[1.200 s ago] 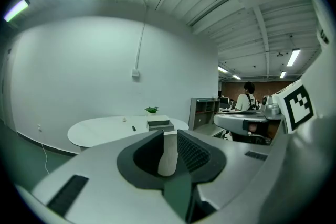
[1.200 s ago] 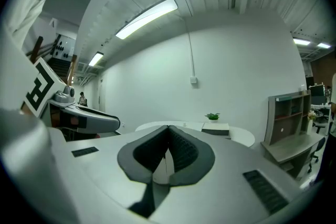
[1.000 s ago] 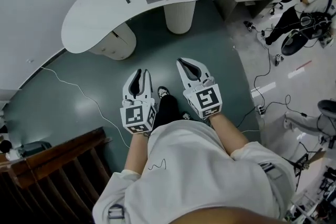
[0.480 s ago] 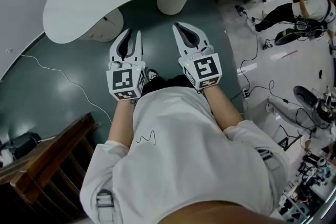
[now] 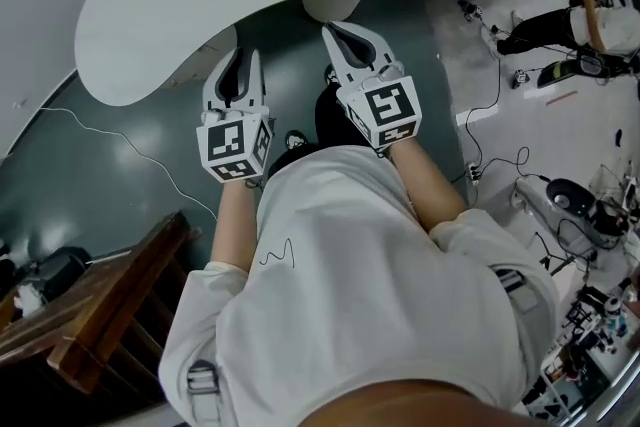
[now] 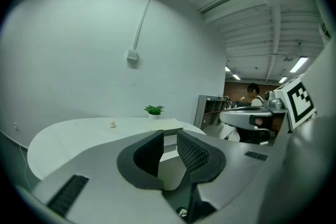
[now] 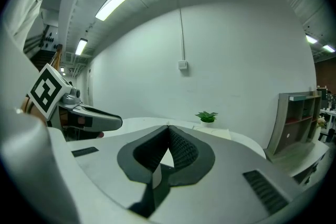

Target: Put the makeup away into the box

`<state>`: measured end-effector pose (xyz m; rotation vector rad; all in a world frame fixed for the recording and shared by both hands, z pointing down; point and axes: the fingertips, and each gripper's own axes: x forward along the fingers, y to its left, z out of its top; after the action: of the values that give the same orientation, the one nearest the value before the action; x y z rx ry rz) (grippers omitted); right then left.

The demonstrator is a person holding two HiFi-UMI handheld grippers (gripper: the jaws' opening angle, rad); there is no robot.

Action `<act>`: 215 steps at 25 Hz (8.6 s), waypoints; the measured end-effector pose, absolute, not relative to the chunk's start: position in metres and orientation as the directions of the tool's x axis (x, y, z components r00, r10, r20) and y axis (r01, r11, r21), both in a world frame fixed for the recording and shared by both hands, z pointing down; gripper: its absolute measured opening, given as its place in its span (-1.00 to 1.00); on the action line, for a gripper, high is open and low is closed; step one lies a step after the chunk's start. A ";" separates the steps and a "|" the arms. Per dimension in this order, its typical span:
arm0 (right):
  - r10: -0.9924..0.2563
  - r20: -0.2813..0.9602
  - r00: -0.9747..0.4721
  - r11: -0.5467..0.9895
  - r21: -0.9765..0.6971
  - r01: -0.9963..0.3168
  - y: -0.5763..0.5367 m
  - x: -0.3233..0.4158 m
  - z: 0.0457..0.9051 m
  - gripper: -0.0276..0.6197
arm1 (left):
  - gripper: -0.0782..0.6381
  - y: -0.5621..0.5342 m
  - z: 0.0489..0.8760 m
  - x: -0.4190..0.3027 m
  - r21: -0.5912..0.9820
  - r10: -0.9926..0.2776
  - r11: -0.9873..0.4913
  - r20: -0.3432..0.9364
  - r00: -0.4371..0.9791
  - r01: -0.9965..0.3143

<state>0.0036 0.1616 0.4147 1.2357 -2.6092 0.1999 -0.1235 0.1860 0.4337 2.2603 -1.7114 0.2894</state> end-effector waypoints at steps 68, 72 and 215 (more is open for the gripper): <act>-0.589 0.632 -0.504 0.534 -0.164 -0.829 -0.167 -0.043 0.552 -0.92 | -0.45 -0.140 0.716 -0.238 0.066 -0.459 -0.489 0.829 0.321 -0.870; -0.612 0.631 -0.476 0.477 -0.186 -0.859 -0.168 -0.050 0.561 -0.92 | -0.47 -0.146 0.704 -0.239 0.066 -0.441 -0.594 0.806 0.394 -0.801; -0.790 0.205 -0.578 0.594 0.024 -0.804 -0.264 0.024 0.359 -0.92 | -0.72 -0.237 0.351 -0.121 0.055 -0.946 -0.286 0.143 0.291 -0.957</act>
<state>0.0237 -0.2635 0.3592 1.3294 -2.6268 0.1058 -0.1209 -0.2374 0.3509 2.4170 -1.7929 0.1239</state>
